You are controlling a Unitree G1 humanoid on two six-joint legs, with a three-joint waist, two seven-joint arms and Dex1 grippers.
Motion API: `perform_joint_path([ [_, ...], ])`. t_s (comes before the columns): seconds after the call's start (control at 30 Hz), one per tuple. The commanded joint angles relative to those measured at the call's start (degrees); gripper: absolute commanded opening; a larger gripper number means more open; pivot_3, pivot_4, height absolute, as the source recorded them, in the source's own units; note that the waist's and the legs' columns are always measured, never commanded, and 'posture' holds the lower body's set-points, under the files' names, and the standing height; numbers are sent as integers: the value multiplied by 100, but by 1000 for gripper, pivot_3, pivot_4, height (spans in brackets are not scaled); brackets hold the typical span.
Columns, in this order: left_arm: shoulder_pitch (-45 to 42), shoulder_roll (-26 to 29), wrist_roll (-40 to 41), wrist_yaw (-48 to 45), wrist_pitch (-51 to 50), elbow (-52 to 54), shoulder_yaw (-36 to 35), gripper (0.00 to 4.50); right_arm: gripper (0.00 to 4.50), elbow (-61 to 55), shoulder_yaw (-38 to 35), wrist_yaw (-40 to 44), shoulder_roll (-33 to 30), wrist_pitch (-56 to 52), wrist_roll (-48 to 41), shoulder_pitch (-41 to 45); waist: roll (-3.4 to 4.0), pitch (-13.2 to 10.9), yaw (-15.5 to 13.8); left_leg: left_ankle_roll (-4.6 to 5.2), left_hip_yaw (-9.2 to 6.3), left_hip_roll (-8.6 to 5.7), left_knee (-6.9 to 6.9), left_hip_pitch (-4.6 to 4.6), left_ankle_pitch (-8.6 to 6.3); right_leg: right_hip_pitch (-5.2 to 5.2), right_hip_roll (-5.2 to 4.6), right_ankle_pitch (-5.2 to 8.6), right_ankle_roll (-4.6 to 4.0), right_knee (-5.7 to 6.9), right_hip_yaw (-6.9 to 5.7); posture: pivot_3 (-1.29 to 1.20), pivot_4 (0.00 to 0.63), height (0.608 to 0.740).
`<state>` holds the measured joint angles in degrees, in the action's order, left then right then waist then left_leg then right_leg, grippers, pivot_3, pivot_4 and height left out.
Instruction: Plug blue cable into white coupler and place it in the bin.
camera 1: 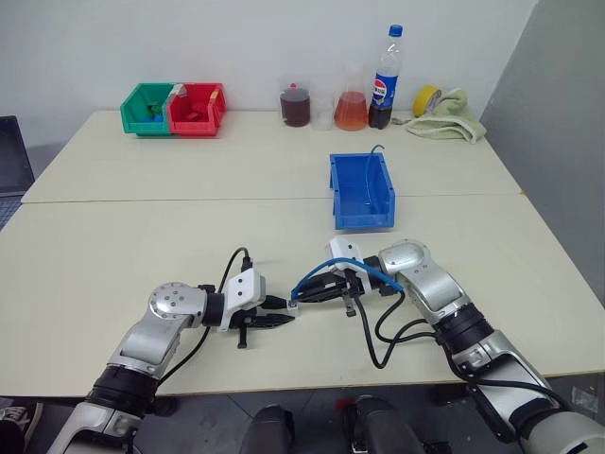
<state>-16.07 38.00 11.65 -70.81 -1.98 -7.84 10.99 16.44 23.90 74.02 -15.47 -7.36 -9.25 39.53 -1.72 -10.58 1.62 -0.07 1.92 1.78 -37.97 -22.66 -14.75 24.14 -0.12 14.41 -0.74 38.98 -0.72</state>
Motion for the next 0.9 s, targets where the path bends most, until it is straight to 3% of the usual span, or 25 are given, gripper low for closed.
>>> perform_joint_path([
  [0.03,12,-7,-70,-9,-27,-9,54,777,109,229,196,-288,-18,5,467,79,1,0,0,0,0,0,0,2,0,-2,0,0,0,0,0,0,150,740],
  [0.9,134,35,-76,67,-6,62,-1,777,109,90,440,-149,-107,-817,461,-129,5,41,5,10,7,3,7,26,8,-14,2,0,-2,3,6,0,150,740],
])
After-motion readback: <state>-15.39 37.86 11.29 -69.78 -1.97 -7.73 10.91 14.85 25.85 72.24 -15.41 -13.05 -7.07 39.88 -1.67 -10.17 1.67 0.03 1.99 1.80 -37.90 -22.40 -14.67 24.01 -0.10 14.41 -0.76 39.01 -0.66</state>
